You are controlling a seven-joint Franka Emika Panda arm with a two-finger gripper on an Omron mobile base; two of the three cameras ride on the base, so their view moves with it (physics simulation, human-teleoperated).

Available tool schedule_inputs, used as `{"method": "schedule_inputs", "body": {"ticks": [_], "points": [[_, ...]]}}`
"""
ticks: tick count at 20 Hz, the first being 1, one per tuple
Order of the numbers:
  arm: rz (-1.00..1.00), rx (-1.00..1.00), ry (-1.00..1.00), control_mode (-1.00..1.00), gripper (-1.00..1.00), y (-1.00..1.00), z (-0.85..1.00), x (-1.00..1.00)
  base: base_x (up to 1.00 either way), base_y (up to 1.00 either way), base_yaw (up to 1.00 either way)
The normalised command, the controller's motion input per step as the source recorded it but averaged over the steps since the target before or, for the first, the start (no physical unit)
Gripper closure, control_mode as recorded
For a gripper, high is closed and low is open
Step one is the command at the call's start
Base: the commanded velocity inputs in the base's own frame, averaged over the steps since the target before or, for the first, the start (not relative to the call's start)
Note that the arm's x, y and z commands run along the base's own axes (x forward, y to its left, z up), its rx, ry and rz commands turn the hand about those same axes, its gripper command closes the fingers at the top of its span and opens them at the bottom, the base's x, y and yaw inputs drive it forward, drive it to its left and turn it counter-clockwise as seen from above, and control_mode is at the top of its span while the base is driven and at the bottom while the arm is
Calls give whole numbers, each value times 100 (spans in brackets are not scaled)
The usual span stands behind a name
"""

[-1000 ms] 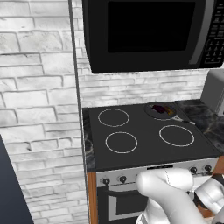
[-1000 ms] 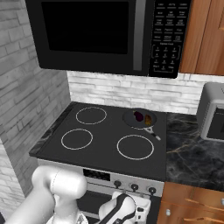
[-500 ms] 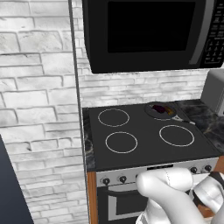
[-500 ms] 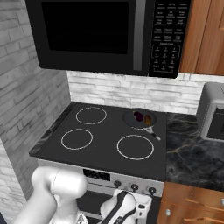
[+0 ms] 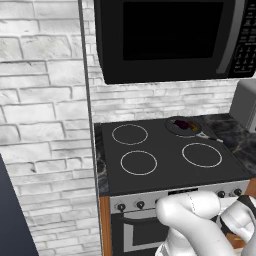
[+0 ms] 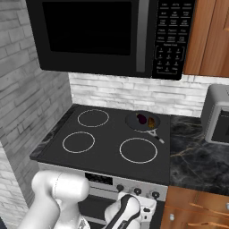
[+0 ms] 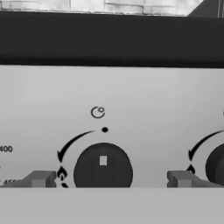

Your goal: Put the sweet potato and eggplant in the pan. Then turn on the rear right burner and set the heat to medium.

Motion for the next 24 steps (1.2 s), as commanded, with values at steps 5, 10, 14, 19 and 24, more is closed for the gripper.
{"method": "schedule_inputs", "body": {"ticks": [5,10,14,19,24], "points": [[0,0,0,-100,-100,0,0,0,0,0,0],[0,0,0,-100,100,0,0,0,0,0,0],[0,0,0,-100,100,0,0,0,0,0,0],[0,0,-2,-100,100,0,0,0,0,0,0],[0,-1,-10,-100,100,0,0,-4,0,0,0]]}}
